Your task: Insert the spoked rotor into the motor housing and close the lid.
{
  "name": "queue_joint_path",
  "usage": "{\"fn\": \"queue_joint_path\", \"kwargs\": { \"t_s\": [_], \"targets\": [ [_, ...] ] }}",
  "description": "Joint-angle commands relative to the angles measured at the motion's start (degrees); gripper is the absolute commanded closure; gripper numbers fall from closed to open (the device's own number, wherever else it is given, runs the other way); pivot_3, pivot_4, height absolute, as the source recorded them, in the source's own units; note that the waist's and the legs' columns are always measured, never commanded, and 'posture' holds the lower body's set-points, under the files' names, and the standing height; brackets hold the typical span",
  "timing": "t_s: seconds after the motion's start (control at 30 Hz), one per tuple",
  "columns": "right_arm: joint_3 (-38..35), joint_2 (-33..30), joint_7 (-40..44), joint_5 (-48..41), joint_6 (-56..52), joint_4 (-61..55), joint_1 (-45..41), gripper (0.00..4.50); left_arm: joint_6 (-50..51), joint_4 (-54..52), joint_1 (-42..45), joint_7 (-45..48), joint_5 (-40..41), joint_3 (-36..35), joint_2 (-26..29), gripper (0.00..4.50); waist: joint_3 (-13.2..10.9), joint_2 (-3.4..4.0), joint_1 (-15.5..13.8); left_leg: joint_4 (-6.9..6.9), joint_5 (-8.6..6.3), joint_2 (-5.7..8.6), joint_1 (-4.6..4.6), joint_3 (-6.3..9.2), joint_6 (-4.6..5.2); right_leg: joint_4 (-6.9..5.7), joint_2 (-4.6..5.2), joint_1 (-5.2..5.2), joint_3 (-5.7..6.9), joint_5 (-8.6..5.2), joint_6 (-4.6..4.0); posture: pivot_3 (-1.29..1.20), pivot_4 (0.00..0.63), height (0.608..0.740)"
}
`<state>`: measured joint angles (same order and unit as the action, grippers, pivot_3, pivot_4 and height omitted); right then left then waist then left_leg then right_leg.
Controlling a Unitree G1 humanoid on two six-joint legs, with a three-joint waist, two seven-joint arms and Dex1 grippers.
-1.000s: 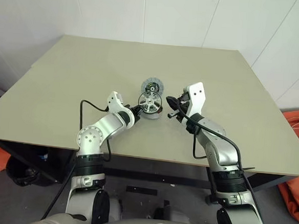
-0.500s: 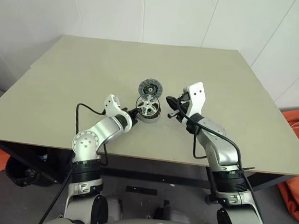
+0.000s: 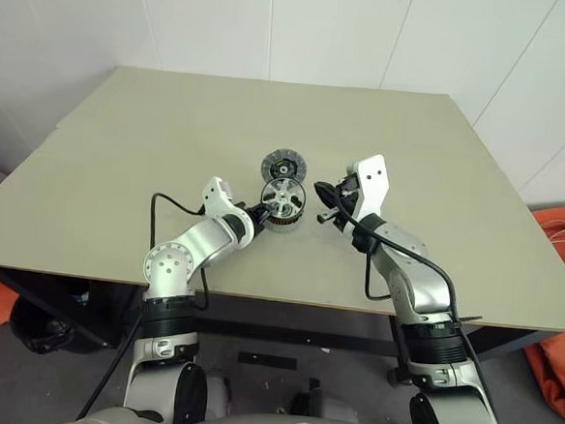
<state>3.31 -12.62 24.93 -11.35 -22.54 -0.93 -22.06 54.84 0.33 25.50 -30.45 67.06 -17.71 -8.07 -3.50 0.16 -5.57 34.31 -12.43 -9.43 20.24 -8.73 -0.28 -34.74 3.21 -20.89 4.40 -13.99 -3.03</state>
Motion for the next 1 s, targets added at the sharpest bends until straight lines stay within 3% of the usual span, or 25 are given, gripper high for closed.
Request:
{"fn": "queue_joint_path", "kwargs": {
  "t_s": [0.03,0.27,0.7,1.0],
  "targets": [
    [-1.04,-0.14,-0.11,-0.50,1.00,-2.16,-1.13,4.50,-0.73,-0.61,1.33,0.88,-0.26,0.15,-0.08,4.22,0.00,0.00,0.00,0.00,0.00,0.00,0.00,0.00,0.00,0.00,0.00,0.00,0.00,-0.01,0.02,0.00,0.000,0.740],
    [-1.06,-0.12,-0.06,-0.50,1.06,-2.03,-1.27,4.50,-0.83,-0.67,1.38,0.79,-0.63,-0.18,-0.19,4.22,0.00,0.00,-0.01,0.00,0.00,0.00,0.00,0.00,0.00,0.00,0.00,0.00,0.00,-0.02,0.03,0.00,0.000,0.740],
    [-1.26,-0.42,-0.08,-0.40,0.97,-1.99,-1.28,4.50,-1.06,-2.58,2.22,2.83,0.09,-0.13,0.26,0.08,0.00,0.00,0.03,0.00,0.00,0.00,-0.06,0.00,0.00,-0.01,0.00,0.05,0.00,-0.15,0.05,0.00,0.000,0.740],
    [-1.21,-0.52,0.13,-0.49,1.08,-1.52,-1.27,4.50,1.19,-15.47,-2.53,-0.40,7.80,-0.97,4.74,0.08,0.00,0.00,0.06,-0.04,-0.01,-0.01,0.09,0.00,0.01,-0.01,-0.01,-0.10,0.00,0.03,-0.19,0.00,0.000,0.740]
  ]
}}
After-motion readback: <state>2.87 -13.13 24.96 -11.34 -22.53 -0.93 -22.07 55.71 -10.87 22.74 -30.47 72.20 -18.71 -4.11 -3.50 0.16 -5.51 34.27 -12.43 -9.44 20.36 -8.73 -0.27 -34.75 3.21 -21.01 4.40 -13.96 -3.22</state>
